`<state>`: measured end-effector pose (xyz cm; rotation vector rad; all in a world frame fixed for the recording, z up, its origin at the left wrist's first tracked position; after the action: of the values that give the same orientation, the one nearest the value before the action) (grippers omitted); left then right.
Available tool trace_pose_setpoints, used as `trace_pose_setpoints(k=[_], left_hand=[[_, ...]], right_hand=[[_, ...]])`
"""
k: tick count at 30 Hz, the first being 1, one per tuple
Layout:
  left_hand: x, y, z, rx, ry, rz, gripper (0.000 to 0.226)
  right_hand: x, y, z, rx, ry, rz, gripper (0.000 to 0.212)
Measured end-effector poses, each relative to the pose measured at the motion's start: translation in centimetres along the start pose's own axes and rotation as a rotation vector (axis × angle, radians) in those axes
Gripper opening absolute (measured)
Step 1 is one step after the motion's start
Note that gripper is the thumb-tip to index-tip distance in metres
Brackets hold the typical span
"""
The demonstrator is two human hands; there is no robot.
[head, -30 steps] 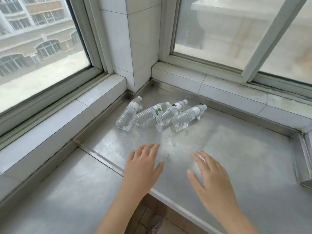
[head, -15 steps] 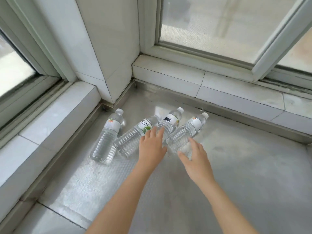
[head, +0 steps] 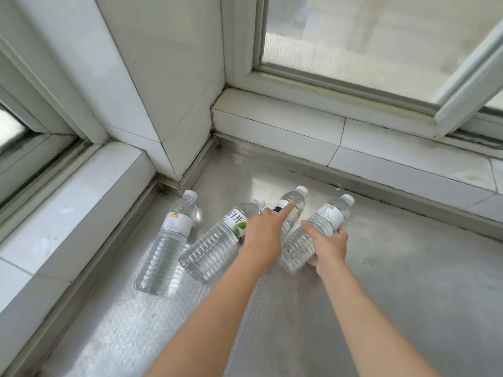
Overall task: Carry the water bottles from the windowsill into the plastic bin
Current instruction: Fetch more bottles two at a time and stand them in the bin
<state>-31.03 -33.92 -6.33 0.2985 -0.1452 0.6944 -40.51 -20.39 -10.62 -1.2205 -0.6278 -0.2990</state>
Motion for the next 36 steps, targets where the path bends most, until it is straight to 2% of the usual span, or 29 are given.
trace_pose_setpoints(k=[3, 9, 13, 17, 22, 26, 36], left_hand=[[-0.6, -0.2, 0.3, 0.081, -0.041, 0.013, 0.104], [1.1, -1.7, -1.2, 0.647, -0.157, 0.137, 0.116], [4.2, -1.1, -1.8, 0.861, -0.191, 0.17, 0.117], [7.3, 0.3, -0.2, 1.115, -0.201, 0.153, 0.11], [11.8, 3.5, 4.2, 1.256, -0.114, 0.049, 0.105], [16.2, 7.5, 7.0, 1.301, -0.04, -0.067, 0.109], [32.2, 18.8, 8.1, 1.311, -0.019, -0.309, 0.112]], right_hand=[[-0.8, -0.1, 0.1, -0.032, 0.003, -0.018, 0.071], [0.0, 0.0, 1.7, -0.085, -0.135, -0.056, 0.047], [1.3, 0.4, 4.1, -0.067, -0.198, -0.03, 0.057], [3.8, -0.7, 7.2, -0.06, -0.249, 0.085, 0.065], [9.2, -3.2, 12.1, -0.082, -0.286, 0.254, 0.081], [14.0, -4.0, 17.3, -0.117, -0.254, 0.359, 0.088], [26.8, 0.2, 35.0, -0.21, -0.106, 0.567, 0.09]])
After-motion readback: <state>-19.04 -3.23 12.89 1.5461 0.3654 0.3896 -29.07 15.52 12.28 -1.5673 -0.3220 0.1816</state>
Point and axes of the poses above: each hand's wrist, its own x-axis away from the middle knuckle, its own z-axis out of the back of the hand, y = z × x, the point moved 10 cm from there along -x, towards the middle knuckle, and after that the axes turned 3 degrees about y, right-handed, at the moved point
